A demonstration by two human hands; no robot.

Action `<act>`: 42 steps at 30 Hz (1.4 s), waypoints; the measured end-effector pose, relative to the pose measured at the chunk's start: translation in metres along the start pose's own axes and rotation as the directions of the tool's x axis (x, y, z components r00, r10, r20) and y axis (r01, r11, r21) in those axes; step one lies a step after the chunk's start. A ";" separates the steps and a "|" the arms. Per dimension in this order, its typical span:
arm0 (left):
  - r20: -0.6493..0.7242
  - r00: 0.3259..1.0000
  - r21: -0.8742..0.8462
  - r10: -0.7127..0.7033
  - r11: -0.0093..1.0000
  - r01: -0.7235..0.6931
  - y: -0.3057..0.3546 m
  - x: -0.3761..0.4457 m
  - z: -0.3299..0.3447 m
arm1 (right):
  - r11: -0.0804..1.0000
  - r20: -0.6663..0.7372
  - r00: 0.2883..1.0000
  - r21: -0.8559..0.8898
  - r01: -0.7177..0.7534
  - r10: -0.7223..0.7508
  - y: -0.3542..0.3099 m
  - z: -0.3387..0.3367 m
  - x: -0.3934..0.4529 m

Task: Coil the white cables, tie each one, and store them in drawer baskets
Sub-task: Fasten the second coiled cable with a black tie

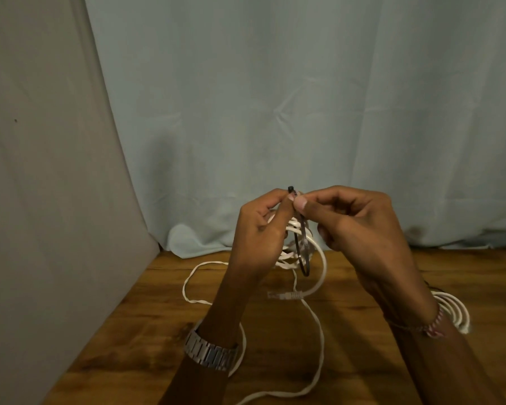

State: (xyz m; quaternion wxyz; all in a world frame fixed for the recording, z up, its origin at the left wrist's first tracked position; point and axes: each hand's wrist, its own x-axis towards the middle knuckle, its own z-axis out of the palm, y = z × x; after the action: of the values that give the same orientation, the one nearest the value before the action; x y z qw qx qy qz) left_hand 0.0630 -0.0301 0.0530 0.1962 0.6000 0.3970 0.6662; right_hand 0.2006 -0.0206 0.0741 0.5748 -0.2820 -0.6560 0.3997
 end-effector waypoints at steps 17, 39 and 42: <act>0.126 0.988 0.095 0.094 0.990 -0.107 -0.003 0.000 -0.003 | 0.981 -0.015 0.984 0.084 -0.176 0.178 -0.004 -0.004 0.005; 0.344 0.938 0.138 -0.036 0.990 -0.013 -0.002 0.003 -0.017 | 0.943 -0.079 0.969 0.263 -0.206 0.234 0.001 -0.016 0.015; 0.340 0.938 0.104 -0.062 0.994 0.028 0.001 0.001 -0.016 | 0.973 -0.115 0.974 0.149 -0.178 0.196 0.000 -0.019 0.015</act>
State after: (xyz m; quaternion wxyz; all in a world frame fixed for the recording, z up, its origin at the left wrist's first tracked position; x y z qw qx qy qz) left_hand 0.0483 -0.0349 0.0548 0.2478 0.7064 0.4027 0.5267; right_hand 0.2164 -0.0049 0.0826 0.5939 -0.3275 -0.5586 0.4775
